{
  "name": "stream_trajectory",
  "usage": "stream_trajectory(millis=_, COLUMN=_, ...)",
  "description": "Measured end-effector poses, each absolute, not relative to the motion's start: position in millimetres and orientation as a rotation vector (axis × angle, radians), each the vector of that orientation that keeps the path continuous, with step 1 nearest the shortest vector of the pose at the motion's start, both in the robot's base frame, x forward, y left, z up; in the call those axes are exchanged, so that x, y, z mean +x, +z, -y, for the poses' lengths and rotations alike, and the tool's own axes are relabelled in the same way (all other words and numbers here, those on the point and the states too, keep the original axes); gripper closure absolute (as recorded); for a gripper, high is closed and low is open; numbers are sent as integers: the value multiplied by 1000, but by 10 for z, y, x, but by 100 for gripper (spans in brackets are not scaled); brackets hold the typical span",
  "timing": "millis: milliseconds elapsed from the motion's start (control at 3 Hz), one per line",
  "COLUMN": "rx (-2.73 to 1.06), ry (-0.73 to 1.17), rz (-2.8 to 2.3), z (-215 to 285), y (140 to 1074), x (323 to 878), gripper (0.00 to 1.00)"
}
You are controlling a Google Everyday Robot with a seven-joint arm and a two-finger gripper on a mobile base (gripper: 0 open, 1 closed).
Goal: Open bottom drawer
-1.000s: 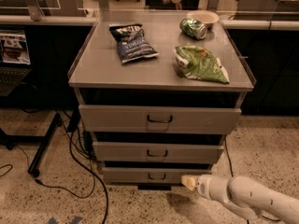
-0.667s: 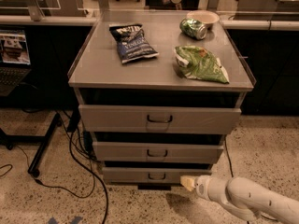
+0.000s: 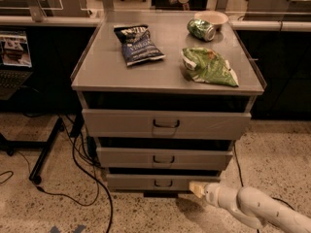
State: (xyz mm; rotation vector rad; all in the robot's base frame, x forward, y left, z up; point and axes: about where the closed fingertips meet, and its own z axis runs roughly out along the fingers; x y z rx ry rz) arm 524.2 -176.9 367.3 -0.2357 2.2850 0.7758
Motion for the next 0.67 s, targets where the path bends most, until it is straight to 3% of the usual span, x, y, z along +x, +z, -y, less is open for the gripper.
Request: stream_trajectory(millis=667, rx=-266, ry=846, rz=-2267, z=1944, y=3521, x=5436, gripper=100)
